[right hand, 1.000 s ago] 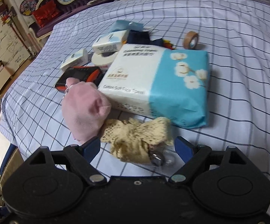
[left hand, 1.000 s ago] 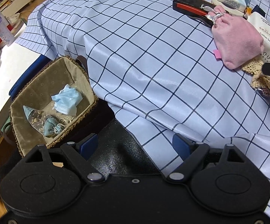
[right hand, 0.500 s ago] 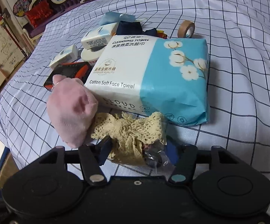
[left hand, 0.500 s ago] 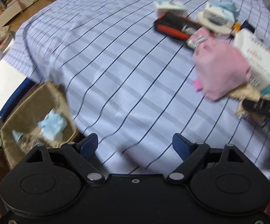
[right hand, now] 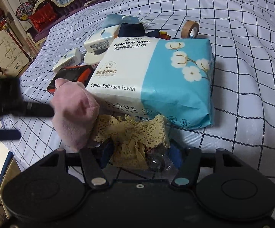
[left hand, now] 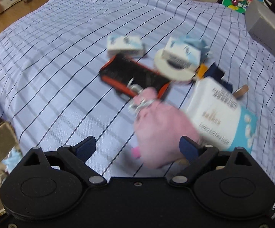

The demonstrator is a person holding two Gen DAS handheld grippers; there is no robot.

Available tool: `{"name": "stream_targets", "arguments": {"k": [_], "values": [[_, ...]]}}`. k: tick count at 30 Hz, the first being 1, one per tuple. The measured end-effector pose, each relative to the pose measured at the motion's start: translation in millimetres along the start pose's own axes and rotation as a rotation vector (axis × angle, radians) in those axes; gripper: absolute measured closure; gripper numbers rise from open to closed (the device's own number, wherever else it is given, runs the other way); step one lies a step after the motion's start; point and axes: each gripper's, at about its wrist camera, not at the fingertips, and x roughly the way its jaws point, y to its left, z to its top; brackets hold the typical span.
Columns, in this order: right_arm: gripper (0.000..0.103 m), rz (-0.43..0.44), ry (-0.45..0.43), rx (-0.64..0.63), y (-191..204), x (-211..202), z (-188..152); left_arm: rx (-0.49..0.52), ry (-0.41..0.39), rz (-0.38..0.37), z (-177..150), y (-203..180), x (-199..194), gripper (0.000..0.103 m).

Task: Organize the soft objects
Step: 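Grasp the pink drawstring pouch with the left tool while the right tool grasps the lace doily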

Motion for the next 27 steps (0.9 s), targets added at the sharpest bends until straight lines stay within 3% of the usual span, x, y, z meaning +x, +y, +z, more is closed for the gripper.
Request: {"name": "stream_targets", "arguments": {"k": [21, 22, 24, 25, 27], "values": [[0.039, -0.006, -0.011, -0.020, 3.6, 0.1, -1.5, -0.065, 0.068, -0.079, 6.2, -8.6, 44.4, 0.004], [0.039, -0.007, -0.012, -0.022, 3.9, -0.1, -1.8, -0.060, 0.071, -0.086, 6.0, -9.2, 44.7, 0.005], [0.039, -0.009, -0.013, -0.024, 4.0, 0.1, -1.9, -0.063, 0.076, -0.110, 5.5, -9.2, 44.9, 0.014], [0.039, -0.010, -0.013, -0.025, 4.1, 0.3, -1.8, -0.067, 0.081, -0.130, 5.2, -9.0, 44.8, 0.024], [0.039, -0.012, -0.015, -0.030, 4.9, 0.2, -2.1, -0.072, 0.083, -0.139, 5.0, -9.9, 42.8, 0.030]]}}
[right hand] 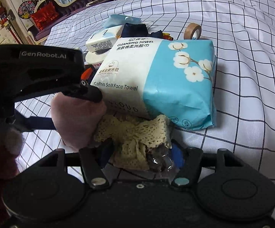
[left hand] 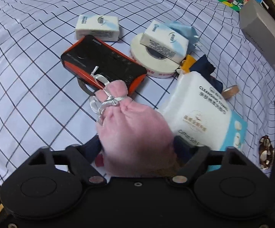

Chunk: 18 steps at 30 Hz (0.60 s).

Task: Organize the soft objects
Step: 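Grasp the pink drawstring pouch with the left tool while the right tool grasps the lace doily, then carry the pink pouch with the left tool into the basket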

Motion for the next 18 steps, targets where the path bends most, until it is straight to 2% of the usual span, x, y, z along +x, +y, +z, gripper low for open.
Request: {"name": "stream_targets", "arguments": {"k": [2, 8, 18], "values": [[0.039, -0.003, -0.003, -0.005, 0.9, 0.1, -0.5, 0.014, -0.009, 0.017, -2.0, -2.7, -2.1, 0.038], [0.041, 0.001, -0.013, -0.003, 0.6, -0.9, -0.9, -0.014, -0.014, 0.051, -6.6, 4.0, -8.2, 0.040], [0.044, 0.025, -0.023, -0.006, 0.7, -2.5, -0.7, -0.046, -0.025, 0.152, -18.2, 29.6, -28.5, 0.041]]}}
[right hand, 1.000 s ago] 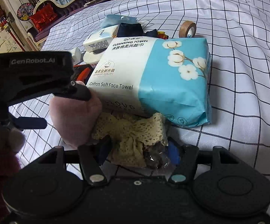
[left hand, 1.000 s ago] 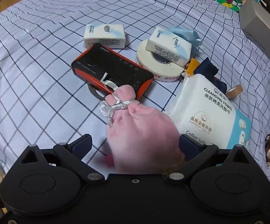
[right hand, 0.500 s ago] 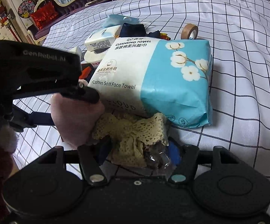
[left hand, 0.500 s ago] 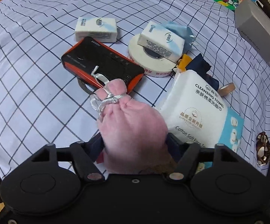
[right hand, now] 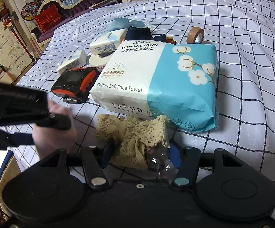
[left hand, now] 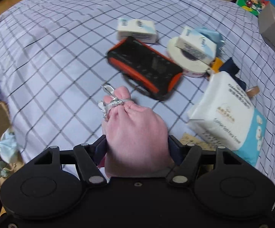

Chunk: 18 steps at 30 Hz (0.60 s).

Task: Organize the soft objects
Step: 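Carry the pink pouch with the left tool into the basket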

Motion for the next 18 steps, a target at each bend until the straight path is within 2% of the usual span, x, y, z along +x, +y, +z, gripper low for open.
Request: {"name": "stream_targets", "arguments": {"k": [4, 9, 18], "values": [[0.045, 0.009, -0.004, -0.009, 1.6, -1.0, -0.6, -0.029, 0.013, 0.031, -4.8, 18.6, -6.3, 0.043], [0.045, 0.012, -0.011, -0.033, 6.5, -1.5, -1.6, -0.053, -0.014, 0.090, -12.2, 44.5, -17.3, 0.043], [0.045, 0.007, -0.011, -0.047, 10.8, 0.0, -1.9, -0.124, -0.010, 0.102, -19.0, 84.1, -19.5, 0.044]]}}
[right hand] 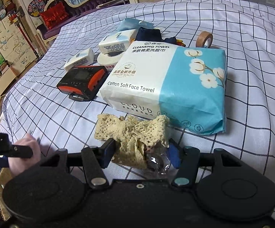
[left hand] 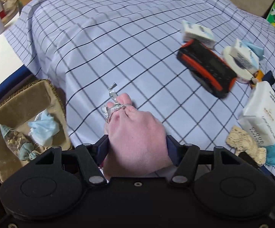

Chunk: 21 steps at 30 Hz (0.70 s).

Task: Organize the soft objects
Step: 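Carry the pink pouch with the left tool into the basket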

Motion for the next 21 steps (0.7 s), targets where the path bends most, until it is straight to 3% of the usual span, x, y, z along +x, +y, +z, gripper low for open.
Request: {"name": "stream_targets", "arguments": {"k": [13, 21], "values": [[0.045, 0.115, -0.051, -0.065, 11.3, -11.6, -3.2, -0.040, 0.000, 0.011, -9.1, 27.7, -2.9, 0.044], [0.045, 0.146, -0.059, -0.152, 27.0, -12.6, -8.9, -0.127, -0.015, 0.065, -16.2, 77.4, -10.5, 0.044]]}}
